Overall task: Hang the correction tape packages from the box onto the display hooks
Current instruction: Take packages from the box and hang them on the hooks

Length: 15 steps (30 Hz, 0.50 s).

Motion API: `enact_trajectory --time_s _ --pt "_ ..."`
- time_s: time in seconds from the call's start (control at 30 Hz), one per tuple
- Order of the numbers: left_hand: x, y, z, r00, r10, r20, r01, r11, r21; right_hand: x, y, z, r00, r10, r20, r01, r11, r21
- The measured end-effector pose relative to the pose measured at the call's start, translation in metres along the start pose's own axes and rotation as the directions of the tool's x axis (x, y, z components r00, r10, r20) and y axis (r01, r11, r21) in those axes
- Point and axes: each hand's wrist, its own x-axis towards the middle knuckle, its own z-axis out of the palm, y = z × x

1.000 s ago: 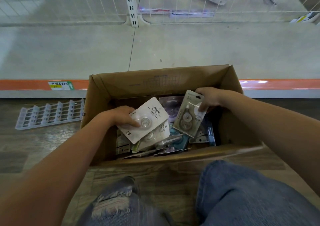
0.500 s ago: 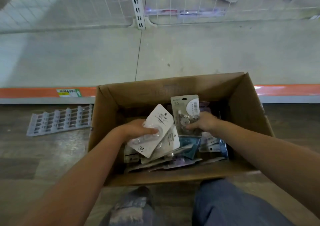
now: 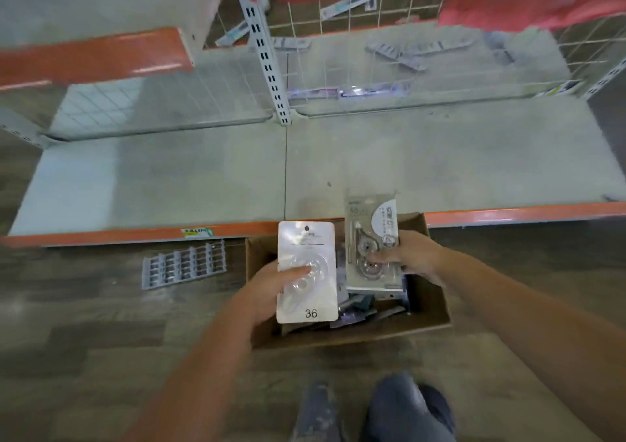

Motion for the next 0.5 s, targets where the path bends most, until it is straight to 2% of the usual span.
enact_trajectory --time_s 0.1,0.2,0.37,0.5 --pt "-0.059 0.041 0.022 0.998 0.044 0.042 -0.040 0.995 -0.087 -0.066 -0.035 -0.007 1.000 0.004 0.011 -0.005 0.999 0.037" --pt "-0.122 0.082 0.047 0.997 0.071 0.018 -0.067 0.985 -0.159 -0.136 -0.070 -0.015 0.998 -0.007 0.055 0.002 0.996 0.089" --pt "-0.220 0.138 0.093 0.987 0.149 0.053 -0.139 0.979 -0.150 -0.253 -0.133 -0.028 0.995 -0.075 0.064 0.066 0.988 0.136" --pt "-0.280 0.179 0.135 0.970 0.231 0.081 -0.217 0.965 -0.145 -0.327 -0.179 -0.043 0.986 -0.165 0.015 0.163 0.983 0.086"
